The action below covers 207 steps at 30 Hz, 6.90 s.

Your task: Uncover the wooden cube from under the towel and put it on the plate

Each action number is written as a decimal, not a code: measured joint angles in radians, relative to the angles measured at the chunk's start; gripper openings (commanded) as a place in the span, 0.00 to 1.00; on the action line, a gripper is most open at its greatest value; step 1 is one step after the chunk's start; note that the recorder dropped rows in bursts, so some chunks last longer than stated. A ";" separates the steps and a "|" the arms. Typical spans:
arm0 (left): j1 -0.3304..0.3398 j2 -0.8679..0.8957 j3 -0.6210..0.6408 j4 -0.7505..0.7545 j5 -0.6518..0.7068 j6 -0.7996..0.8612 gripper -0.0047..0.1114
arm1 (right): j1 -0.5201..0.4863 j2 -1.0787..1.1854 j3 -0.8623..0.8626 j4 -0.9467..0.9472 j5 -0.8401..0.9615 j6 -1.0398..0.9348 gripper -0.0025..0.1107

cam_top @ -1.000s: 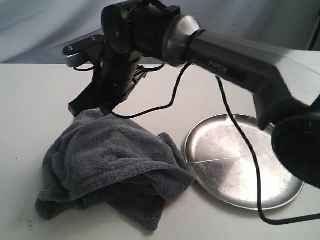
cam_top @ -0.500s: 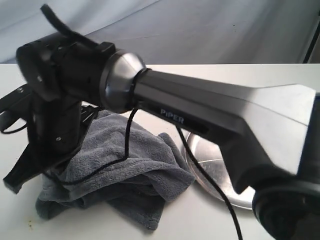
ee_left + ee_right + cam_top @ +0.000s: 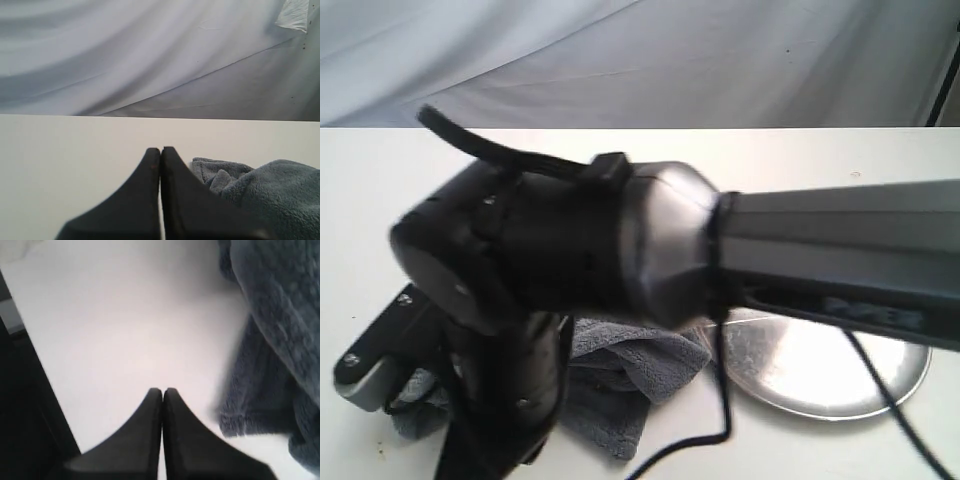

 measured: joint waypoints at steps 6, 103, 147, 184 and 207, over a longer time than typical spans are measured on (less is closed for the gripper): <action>0.000 0.000 0.000 0.000 0.000 0.000 0.05 | -0.061 -0.218 0.287 -0.082 -0.127 0.078 0.02; 0.000 0.000 0.000 0.000 0.000 0.000 0.05 | -0.401 0.237 -0.409 -0.102 -0.021 0.163 0.02; 0.000 0.000 0.000 0.000 0.000 0.000 0.05 | -0.189 -0.070 0.145 -0.265 -0.611 0.325 0.70; 0.000 0.000 0.000 0.000 0.000 0.000 0.05 | -0.191 -0.047 0.145 -0.263 -0.494 0.331 0.02; 0.000 0.000 0.000 0.000 0.000 0.000 0.05 | -0.245 -0.298 0.145 -0.465 -0.846 0.327 0.02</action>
